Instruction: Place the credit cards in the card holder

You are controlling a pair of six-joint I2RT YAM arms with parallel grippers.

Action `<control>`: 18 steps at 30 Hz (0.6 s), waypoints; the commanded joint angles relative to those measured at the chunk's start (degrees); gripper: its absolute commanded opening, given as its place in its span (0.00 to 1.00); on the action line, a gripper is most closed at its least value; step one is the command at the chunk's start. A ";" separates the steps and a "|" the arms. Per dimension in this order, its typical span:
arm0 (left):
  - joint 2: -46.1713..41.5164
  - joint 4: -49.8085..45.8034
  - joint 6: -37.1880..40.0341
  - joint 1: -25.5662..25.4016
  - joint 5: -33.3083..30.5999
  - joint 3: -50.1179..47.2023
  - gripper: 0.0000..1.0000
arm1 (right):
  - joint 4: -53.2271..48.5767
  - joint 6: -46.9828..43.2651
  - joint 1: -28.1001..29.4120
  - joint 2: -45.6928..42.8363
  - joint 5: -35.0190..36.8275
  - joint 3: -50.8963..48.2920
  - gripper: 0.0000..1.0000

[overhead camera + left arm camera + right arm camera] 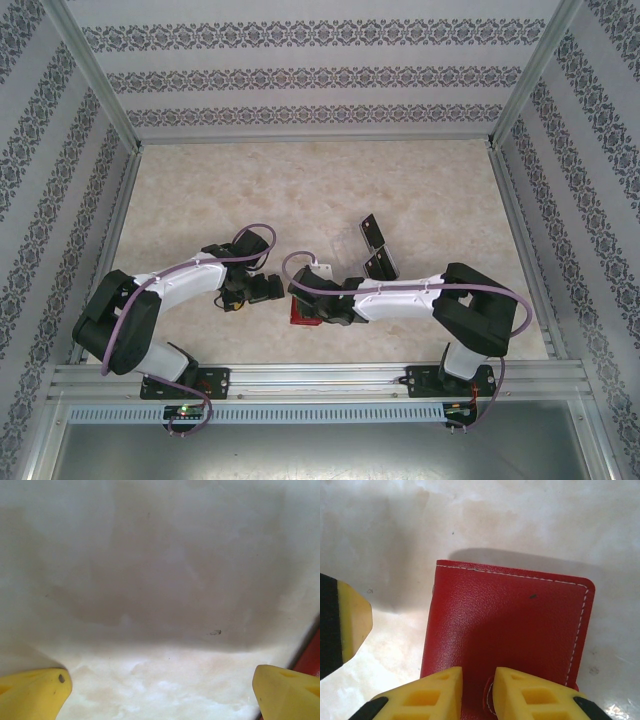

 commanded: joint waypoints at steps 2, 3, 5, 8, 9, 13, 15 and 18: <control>4.13 0.12 1.29 -0.56 -1.44 -3.44 0.98 | -11.21 2.01 0.43 4.55 -1.64 -5.86 0.28; 4.06 0.14 1.28 -0.59 -1.45 -3.51 0.98 | -11.73 1.81 0.47 3.75 -1.20 -5.79 0.28; 3.99 0.21 1.21 -0.61 -1.46 -3.53 0.98 | -13.09 1.24 0.42 1.91 -0.10 -5.53 0.28; 4.08 0.22 1.11 -0.53 -1.52 -3.55 0.98 | -14.22 -0.01 -0.24 0.04 0.24 -4.78 0.29; 4.06 0.26 1.08 -0.57 -1.45 -3.45 0.98 | -14.48 -0.42 -0.42 -0.45 0.33 -4.43 0.29; 3.87 0.14 1.03 -0.57 -1.41 -3.27 0.98 | -15.07 -2.70 -0.79 -1.75 -0.05 -2.20 0.30; 3.88 0.03 1.05 -0.62 -1.40 -3.17 0.98 | -15.31 -3.79 -1.03 -1.74 -0.38 -0.94 0.31; 3.98 0.03 1.12 -0.61 -1.54 -3.10 0.98 | -15.08 -5.09 -1.05 -1.33 -0.91 0.45 0.31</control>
